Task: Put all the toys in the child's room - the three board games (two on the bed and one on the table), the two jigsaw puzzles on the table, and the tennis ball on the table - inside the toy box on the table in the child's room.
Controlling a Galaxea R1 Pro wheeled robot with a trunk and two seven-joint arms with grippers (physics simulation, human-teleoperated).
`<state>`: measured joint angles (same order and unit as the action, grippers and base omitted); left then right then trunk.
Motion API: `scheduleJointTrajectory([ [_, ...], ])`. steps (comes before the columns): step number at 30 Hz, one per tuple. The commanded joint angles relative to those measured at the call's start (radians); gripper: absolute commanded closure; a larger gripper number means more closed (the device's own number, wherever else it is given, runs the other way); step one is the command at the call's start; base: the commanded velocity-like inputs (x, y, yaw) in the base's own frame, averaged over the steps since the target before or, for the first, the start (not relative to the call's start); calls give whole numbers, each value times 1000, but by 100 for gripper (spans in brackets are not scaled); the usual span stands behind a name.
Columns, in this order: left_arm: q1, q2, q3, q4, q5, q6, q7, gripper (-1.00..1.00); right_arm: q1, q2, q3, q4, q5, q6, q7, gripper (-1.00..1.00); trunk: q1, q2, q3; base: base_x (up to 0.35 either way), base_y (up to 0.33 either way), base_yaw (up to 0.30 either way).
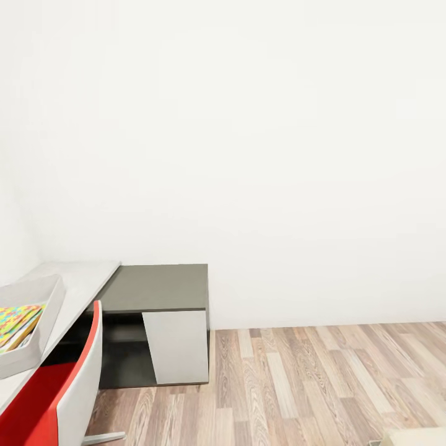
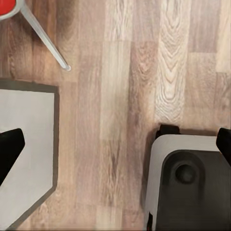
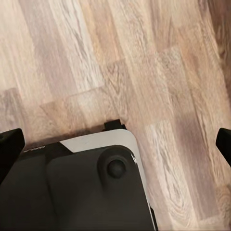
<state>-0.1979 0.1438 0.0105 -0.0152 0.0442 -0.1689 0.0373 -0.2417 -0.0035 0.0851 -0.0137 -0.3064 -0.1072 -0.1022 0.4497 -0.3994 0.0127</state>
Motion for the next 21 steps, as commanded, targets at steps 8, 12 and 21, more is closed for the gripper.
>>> scheduleJointTrajectory([
  [8, 53, 1, 0, 2, 2, -16, 3, -100, 52, 2, 9, 6, -2, -11, -1, -100, 0, -1, -2, 0, 0, 0],
  [12, 61, -1, 0, 3, 2, -15, 3, -100, 64, 2, 10, 6, -1, -8, -1, -100, 0, -1, -7, 0, 0, 0],
  [21, 76, -13, -1, 3, 2, -12, 3, -100, 69, -5, 11, 6, 2, -6, -1, -100, 0, -1, -22, 0, 0, -23],
])
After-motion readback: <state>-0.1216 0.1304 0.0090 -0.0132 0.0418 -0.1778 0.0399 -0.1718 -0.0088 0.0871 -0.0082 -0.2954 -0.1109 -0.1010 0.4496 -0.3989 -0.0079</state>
